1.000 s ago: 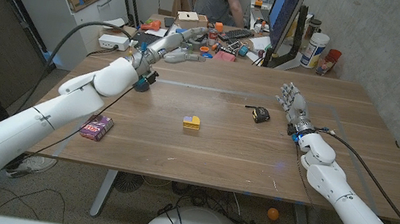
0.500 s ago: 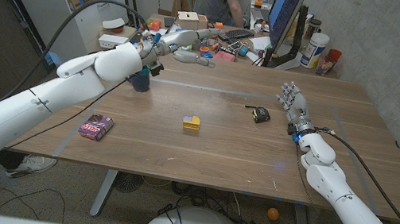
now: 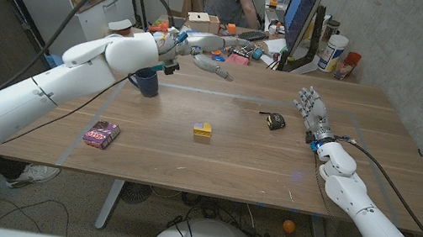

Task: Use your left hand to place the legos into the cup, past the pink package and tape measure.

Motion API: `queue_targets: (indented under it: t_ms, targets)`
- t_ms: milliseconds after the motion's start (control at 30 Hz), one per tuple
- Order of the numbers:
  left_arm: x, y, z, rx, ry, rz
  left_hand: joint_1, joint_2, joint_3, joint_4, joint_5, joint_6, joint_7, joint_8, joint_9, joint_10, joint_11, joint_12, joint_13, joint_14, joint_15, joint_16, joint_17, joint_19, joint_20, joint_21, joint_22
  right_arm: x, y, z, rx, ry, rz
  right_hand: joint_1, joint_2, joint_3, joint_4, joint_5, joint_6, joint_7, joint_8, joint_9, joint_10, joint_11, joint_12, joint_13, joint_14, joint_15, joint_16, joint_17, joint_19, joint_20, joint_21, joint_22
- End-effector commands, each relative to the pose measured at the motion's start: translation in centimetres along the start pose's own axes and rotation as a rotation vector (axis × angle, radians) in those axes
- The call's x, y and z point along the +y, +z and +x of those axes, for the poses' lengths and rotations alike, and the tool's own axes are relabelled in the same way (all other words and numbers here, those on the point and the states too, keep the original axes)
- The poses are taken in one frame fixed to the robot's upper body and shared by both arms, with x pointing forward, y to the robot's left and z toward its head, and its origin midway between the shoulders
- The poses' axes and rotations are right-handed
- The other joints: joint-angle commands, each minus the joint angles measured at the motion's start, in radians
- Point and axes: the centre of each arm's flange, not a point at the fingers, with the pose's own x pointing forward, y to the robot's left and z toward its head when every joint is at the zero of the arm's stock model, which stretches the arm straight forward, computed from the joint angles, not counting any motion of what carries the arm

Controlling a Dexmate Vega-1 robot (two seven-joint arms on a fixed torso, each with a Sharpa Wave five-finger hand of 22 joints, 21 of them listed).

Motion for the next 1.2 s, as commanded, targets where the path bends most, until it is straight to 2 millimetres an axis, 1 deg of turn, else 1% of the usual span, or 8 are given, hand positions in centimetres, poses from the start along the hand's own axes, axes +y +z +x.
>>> queue_targets:
  t_ms: [33,133,300,500,533,800,1133,1200]
  targets:
    - [0.9,1.7,0.4,-0.001,-0.133,0.076,0.021,0.005,-0.011,0.002,0.011,-0.004,-0.015,0.002,0.005,-0.013,-0.004,0.001,0.003,-0.011,0.001,-0.001,0.003,-0.014,0.007,-0.011,0.003,-0.3,0.1,-0.2,-0.002,0.001,0.001,-0.01,0.003,-0.002,0.001,0.006,0.003,0.01,0.008,0.004,0.001,0.004,0.009,0.003,-0.003,0.01,0.01,0.002,0.003,0.004,0.009,0.005]
    - [0.9,1.8,0.3,0.008,-0.143,0.084,0.029,0.008,-0.018,0.003,0.016,0.007,-0.021,0.008,0.005,-0.013,-0.015,0.003,0.004,-0.014,0.003,0.0,0.003,-0.016,0.006,-0.015,0.003,-0.3,0.0,-0.3,0.001,0.001,0.002,-0.012,0.002,-0.003,0.002,0.006,0.003,0.01,0.008,0.004,0.002,0.004,0.009,0.003,-0.003,0.01,0.01,0.002,0.003,0.005,0.009,0.005]
    - [0.9,1.9,0.3,0.032,-0.174,0.106,0.047,0.019,-0.023,0.005,0.022,0.011,-0.024,0.011,0.006,-0.021,-0.014,0.003,0.004,-0.032,0.006,-0.004,0.003,-0.017,0.006,-0.02,0.003,-0.4,0.0,-0.4,0.001,0.003,0.004,-0.014,0.0,-0.005,0.002,0.007,0.004,0.011,0.008,0.004,0.001,0.005,0.009,0.003,-0.002,0.011,0.011,0.002,0.003,0.006,0.009,0.005]
    - [0.6,1.9,0.3,0.054,-0.233,0.117,0.094,0.051,-0.034,0.012,0.019,-0.03,-0.025,0.002,0.005,-0.071,-0.029,-0.004,0.006,-0.08,0.001,-0.006,0.003,-0.036,-0.008,-0.04,0.004,-0.5,0.1,-0.5,-0.004,0.001,0.004,-0.017,-0.002,-0.007,0.003,0.008,0.003,0.011,0.008,0.003,0.002,0.003,0.009,0.003,-0.001,0.012,0.011,0.002,0.004,0.007,0.009,0.005]
    - [0.6,1.9,0.3,0.059,-0.238,0.119,0.101,0.055,-0.037,0.013,0.016,-0.042,-0.024,0.0,0.005,-0.083,-0.02,-0.006,0.007,-0.087,0.009,-0.005,0.003,-0.042,-0.002,-0.045,0.004,-0.5,0.1,-0.6,-0.004,0.001,0.004,-0.018,-0.002,-0.008,0.003,0.008,0.003,0.011,0.008,0.003,0.001,0.003,0.009,0.003,-0.002,0.012,0.011,0.002,0.004,0.007,0.009,0.005]
    - [0.1,1.6,0.3,0.067,-0.274,0.098,0.104,0.042,-0.058,0.018,0.015,-0.064,-0.022,-0.002,0.005,-0.097,-0.004,-0.003,0.009,-0.104,0.027,-0.004,0.004,-0.056,0.015,-0.057,0.004,-0.5,0.1,-0.6,-0.004,0.003,0.005,-0.021,-0.003,-0.011,0.004,0.009,0.003,0.011,0.007,0.003,0.002,0.004,0.009,0.003,-0.001,0.014,0.011,0.002,0.004,0.007,0.009,0.005]
    - [-1.3,1.1,0.9,0.08,-0.347,0.084,0.093,0.028,-0.081,0.026,0.019,-0.065,-0.022,0.002,0.005,-0.09,0.006,0.005,0.01,-0.099,0.028,0.003,0.005,-0.057,0.025,-0.062,0.004,-0.4,-0.1,-0.8,-0.001,0.001,0.005,-0.024,-0.004,-0.013,0.004,0.011,0.003,0.011,0.007,0.003,0.002,0.004,0.009,0.003,0.0,0.015,0.011,0.001,0.004,0.008,0.009,0.005]
    - [-1.6,1.0,1.0,0.078,-0.355,0.078,0.08,0.028,-0.097,0.036,0.02,-0.058,-0.022,0.007,0.005,-0.075,0.002,0.015,0.012,-0.083,0.017,0.011,0.006,-0.05,0.027,-0.063,0.005,-0.4,-0.1,-0.8,0.0,0.001,0.005,-0.024,-0.004,-0.013,0.004,0.011,0.003,0.011,0.007,0.003,0.002,0.004,0.009,0.003,0.0,0.015,0.011,0.001,0.004,0.008,0.009,0.005]
